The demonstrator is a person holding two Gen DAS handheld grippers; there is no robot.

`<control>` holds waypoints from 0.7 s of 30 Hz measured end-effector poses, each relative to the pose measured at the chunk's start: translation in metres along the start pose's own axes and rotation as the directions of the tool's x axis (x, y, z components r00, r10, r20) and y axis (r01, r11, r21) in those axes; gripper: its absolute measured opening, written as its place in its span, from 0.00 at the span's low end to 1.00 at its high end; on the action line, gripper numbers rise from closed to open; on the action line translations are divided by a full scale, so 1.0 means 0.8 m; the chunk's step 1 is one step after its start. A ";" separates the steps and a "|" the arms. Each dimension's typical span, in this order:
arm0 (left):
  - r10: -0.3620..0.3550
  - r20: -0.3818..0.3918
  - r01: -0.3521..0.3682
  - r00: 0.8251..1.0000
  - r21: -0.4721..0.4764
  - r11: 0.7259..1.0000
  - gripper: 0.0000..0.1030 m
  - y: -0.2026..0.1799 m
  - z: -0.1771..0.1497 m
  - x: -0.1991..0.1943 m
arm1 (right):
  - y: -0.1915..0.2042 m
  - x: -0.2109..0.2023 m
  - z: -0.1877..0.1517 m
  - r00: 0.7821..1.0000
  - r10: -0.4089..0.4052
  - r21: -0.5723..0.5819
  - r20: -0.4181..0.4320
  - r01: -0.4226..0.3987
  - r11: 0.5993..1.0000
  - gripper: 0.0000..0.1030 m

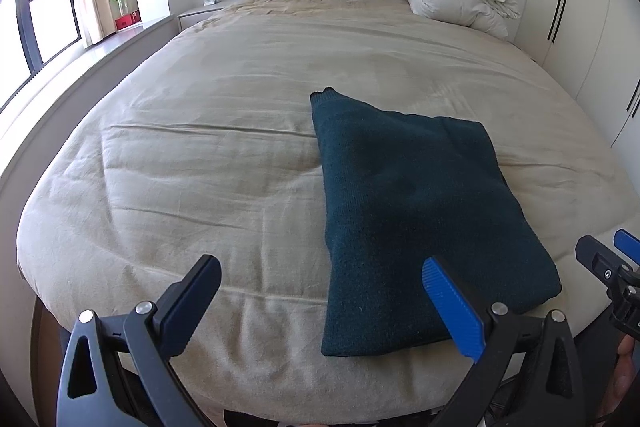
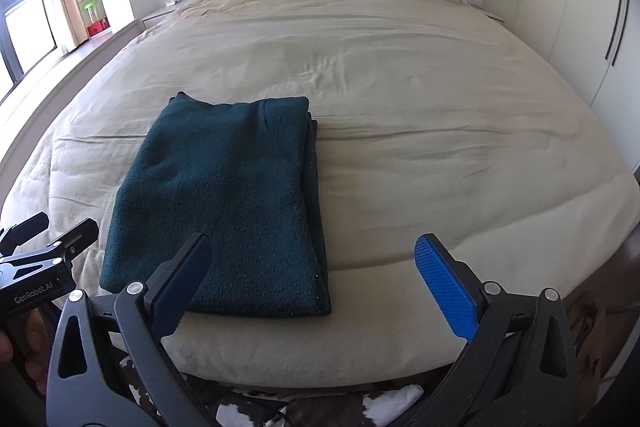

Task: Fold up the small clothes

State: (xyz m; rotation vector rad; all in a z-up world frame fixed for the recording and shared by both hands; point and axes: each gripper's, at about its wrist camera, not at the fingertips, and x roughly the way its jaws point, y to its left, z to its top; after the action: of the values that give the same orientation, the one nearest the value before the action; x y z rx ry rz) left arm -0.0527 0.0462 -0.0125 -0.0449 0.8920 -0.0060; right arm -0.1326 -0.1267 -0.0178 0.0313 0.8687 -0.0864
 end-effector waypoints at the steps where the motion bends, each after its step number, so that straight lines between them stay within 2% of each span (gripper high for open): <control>1: -0.001 0.000 0.001 1.000 0.001 1.000 1.00 0.000 0.000 0.000 | 0.000 0.000 0.000 1.000 0.000 0.001 -0.002 0.000 1.000 1.00; 21: -0.001 -0.001 0.001 1.000 0.006 1.000 1.00 -0.003 -0.002 0.000 | -0.001 0.002 -0.002 1.000 -0.002 0.002 -0.006 0.002 1.000 1.00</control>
State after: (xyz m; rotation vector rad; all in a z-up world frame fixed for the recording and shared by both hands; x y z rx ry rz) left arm -0.0535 0.0441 -0.0133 -0.0401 0.8927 -0.0092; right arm -0.1328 -0.1273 -0.0197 0.0321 0.8750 -0.0892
